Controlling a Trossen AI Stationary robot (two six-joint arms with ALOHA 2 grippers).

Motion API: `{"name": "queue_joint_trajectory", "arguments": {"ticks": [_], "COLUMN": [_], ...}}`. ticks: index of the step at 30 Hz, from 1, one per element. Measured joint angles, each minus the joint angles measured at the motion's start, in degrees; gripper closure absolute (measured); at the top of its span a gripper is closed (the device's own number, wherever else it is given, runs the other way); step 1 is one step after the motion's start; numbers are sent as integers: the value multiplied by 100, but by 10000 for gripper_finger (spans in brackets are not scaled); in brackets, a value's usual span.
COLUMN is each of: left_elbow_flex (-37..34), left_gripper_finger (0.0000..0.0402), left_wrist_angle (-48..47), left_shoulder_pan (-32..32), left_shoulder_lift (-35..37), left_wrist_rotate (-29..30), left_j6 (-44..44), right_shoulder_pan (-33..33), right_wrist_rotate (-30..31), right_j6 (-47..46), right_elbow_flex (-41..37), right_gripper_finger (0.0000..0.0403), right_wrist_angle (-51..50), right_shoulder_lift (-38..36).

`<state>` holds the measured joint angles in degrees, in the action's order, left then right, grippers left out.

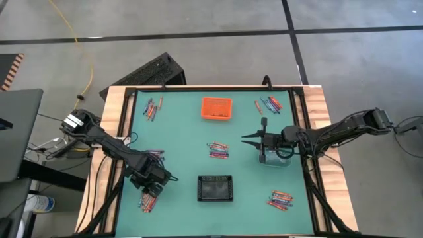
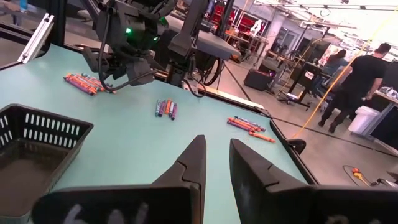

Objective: Sort crayons
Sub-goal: Put the blue crayon into the blue bin

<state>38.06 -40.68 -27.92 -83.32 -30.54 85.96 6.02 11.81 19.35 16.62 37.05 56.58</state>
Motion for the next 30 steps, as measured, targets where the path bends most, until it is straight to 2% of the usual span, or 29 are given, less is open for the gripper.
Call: {"name": "queue_joint_trajectory", "arguments": {"ticks": [12, 18, 25, 30], "left_elbow_flex": [0, 0, 0, 0], "left_gripper_finger": [254, 273, 276, 276], "left_wrist_angle": [-288, -22, -68, -49], "left_shoulder_pan": [-2, -4, -50, -85], "left_shoulder_lift": [-31, -31, -31, -303], "left_wrist_rotate": [295, 387, 408, 371], "left_j6": [-121, -175, -80, -128], "right_shoulder_pan": [0, 0, 0, 0], "right_wrist_rotate": [0, 0, 0, 0], "right_j6": [4, 7, 9, 9], "right_elbow_flex": [0, 0, 0, 0], "right_gripper_finger": [330, 330, 330, 330], "right_wrist_angle": [-17, -19, -19, -21], "right_shoulder_lift": [0, 0, 0, 0]}}
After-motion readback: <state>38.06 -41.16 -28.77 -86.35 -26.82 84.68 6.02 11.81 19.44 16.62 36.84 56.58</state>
